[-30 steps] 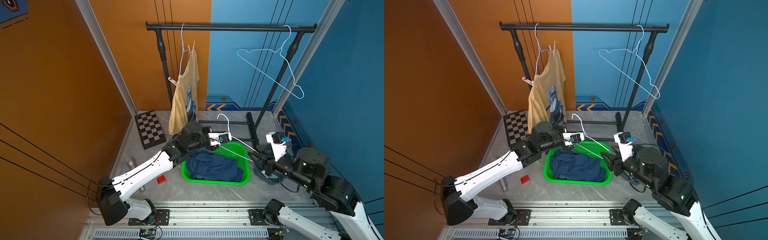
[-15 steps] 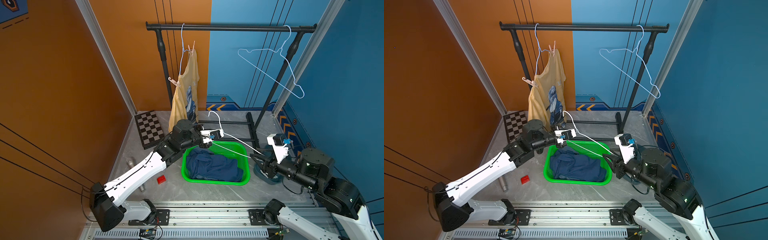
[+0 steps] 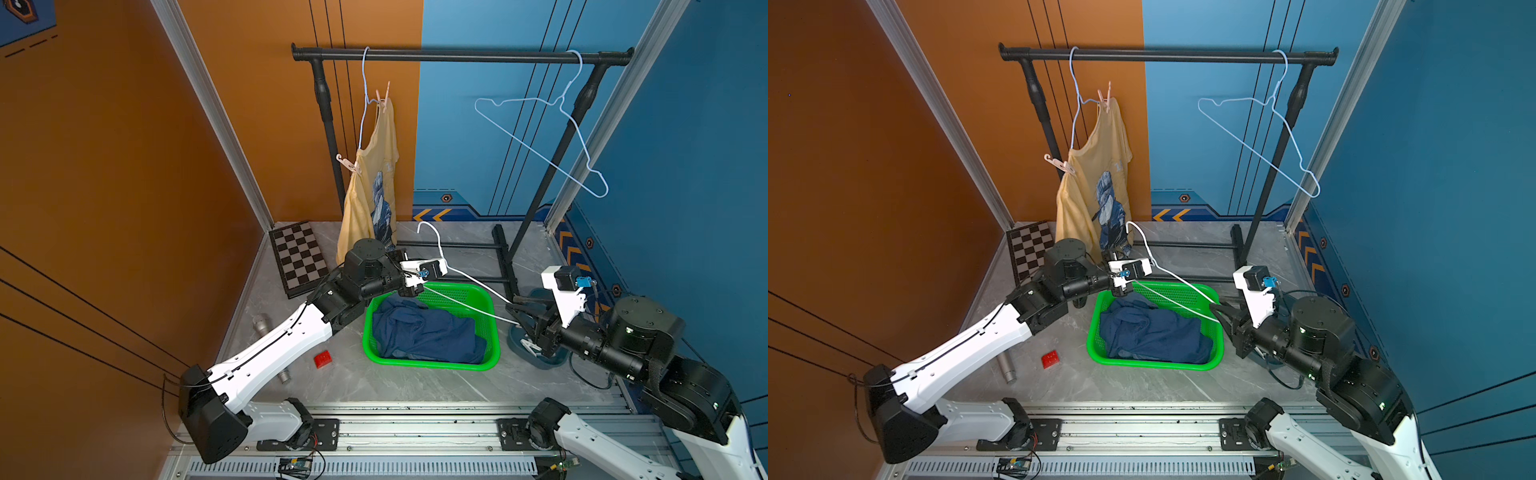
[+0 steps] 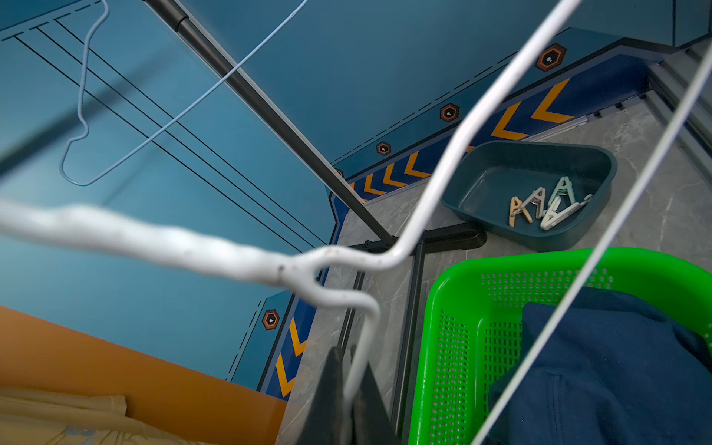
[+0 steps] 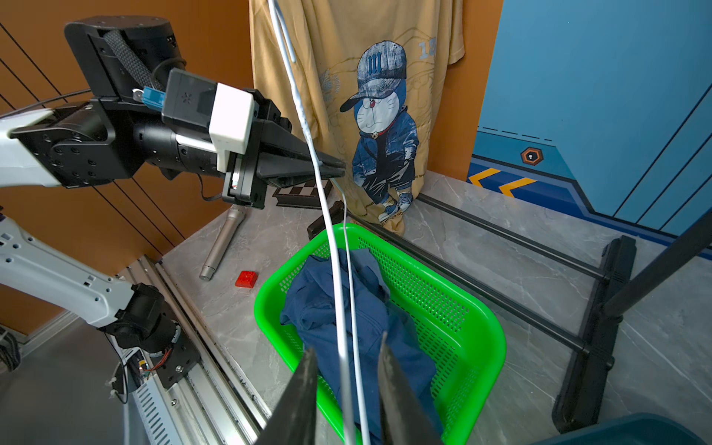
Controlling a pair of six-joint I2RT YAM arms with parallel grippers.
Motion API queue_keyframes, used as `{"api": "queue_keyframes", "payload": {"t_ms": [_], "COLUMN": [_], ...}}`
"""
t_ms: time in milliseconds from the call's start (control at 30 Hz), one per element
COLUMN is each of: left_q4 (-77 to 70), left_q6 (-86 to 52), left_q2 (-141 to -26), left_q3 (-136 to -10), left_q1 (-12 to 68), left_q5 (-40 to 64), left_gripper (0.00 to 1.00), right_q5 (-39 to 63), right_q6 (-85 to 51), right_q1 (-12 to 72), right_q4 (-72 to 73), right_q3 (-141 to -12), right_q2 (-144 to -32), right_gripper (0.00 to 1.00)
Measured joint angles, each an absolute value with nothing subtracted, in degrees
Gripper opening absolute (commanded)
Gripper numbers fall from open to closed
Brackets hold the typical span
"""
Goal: Remove the clothespins securing t-shirts to the hanger
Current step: Place the hanger on the clothes rail.
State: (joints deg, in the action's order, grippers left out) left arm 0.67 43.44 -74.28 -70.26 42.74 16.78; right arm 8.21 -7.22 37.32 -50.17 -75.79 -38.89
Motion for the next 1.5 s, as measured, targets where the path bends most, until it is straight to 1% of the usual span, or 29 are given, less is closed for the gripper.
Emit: {"api": "queue_keyframes", "payload": {"t_ms": [67,233,300,333,367,600,800,967,1133,1367,1500], "left_q4": [0.7,0.7,0.7,0.7,0.7,-0.1,-0.5,-0.7,-2.2,-7.1,-10.0], "left_q6": [43.4,43.0,42.7,42.5,42.4,41.0,39.6,36.3,28.7,20.0,16.3], "left_q2": [-74.3,-74.3,-74.3,-74.3,-74.3,-74.2,-73.9,-73.9,-74.0,-76.6,-79.6], "left_q3": [-70.3,-70.3,-70.3,-70.3,-70.3,-70.1,-69.6,-69.6,-70.5,-76.8,-81.1], "left_q1": [42.7,42.7,42.7,42.7,42.7,42.7,42.9,43.3,44.0,46.6,46.7], "left_q5": [16.8,16.8,16.8,16.8,16.8,17.0,17.2,17.1,15.6,8.6,5.9], "left_gripper": [0.02,0.02,0.02,0.03,0.04,0.41,0.59,0.61,0.63,0.65,0.66], "right_q5": [8.3,8.6,9.2,9.5,9.6,7.8,5.5,1.8,-2.4,-7.9,-9.4], "right_q6": [-7.2,-6.2,-5.8,-5.5,-5.3,-5.3,-5.3,-4.2,-2.9,-0.5,0.7], "right_q1": [37.3,37.2,37.2,37.3,37.3,37.1,37.1,37.1,36.9,35.6,33.5], "right_q4": [-50.2,-50.2,-50.2,-50.2,-50.2,-50.2,-50.0,-49.7,-48.2,-42.8,-38.5], "right_q3": [-75.8,-75.8,-75.8,-75.8,-75.8,-75.8,-75.8,-75.4,-75.0,-74.8,-74.8], "right_q2": [-38.9,-38.9,-38.9,-38.9,-38.9,-38.9,-38.9,-38.6,-38.5,-39.5,-41.8], "right_gripper": [0.21,0.1,0.03,0.0,0.0,0.0,0.0,0.0,0.0,0.0,0.0]}}
